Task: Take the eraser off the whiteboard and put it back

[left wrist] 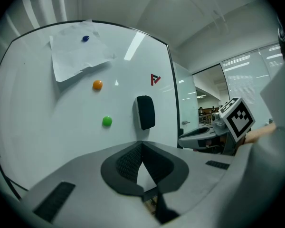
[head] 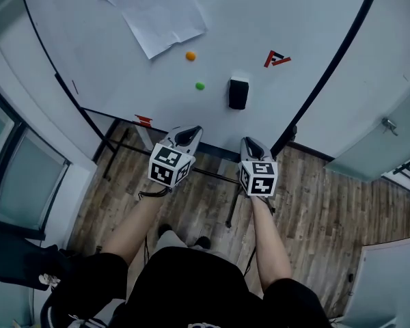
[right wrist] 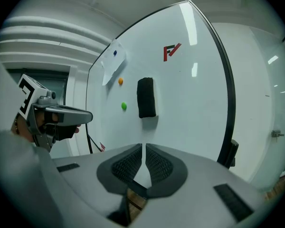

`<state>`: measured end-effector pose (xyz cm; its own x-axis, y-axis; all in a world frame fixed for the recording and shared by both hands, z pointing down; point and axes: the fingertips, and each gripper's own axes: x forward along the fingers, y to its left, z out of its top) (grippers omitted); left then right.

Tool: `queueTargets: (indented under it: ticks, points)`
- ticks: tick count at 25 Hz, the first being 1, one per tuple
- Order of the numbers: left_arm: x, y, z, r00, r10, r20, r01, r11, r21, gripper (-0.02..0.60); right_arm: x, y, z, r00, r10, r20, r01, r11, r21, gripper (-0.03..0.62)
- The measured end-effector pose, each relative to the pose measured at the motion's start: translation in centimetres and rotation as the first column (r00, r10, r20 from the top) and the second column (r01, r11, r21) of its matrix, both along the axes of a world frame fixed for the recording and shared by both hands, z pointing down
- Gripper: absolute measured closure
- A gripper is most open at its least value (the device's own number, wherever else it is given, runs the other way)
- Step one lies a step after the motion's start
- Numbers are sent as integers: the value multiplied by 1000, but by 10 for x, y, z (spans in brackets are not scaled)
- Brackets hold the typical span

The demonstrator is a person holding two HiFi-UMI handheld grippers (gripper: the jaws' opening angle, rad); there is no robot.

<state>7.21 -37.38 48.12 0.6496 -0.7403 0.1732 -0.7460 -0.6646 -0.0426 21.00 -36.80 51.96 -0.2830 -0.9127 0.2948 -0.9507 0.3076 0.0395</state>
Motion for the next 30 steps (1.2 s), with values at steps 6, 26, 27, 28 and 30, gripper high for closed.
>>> queueTargets:
  ticks: [6, 26, 27, 28, 30]
  points:
    - [-8, 0, 4, 1000, -13, -1, 13, 1000, -3, 561, -8, -2, 2, 1000, -18, -6, 18, 1000, 5, 565]
    - [-21, -11, -14, 999, -40, -9, 41, 999, 19, 562, -18, -18, -26, 998, -67, -19, 68, 997, 40, 570]
    - [-21, -12, -14, 999, -41, -10, 42, 999, 19, 561, -18, -18, -27, 997, -68, -20, 69, 997, 40, 569]
    - [-21, -12, -14, 999, -43, -9, 43, 999, 19, 561, -18, -18, -27, 997, -69, -21, 70, 997, 39, 569]
    - [-20, -12, -14, 999, -44, -8, 44, 999, 17, 561, -17, -19, -26, 997, -72, -20, 73, 997, 37, 571]
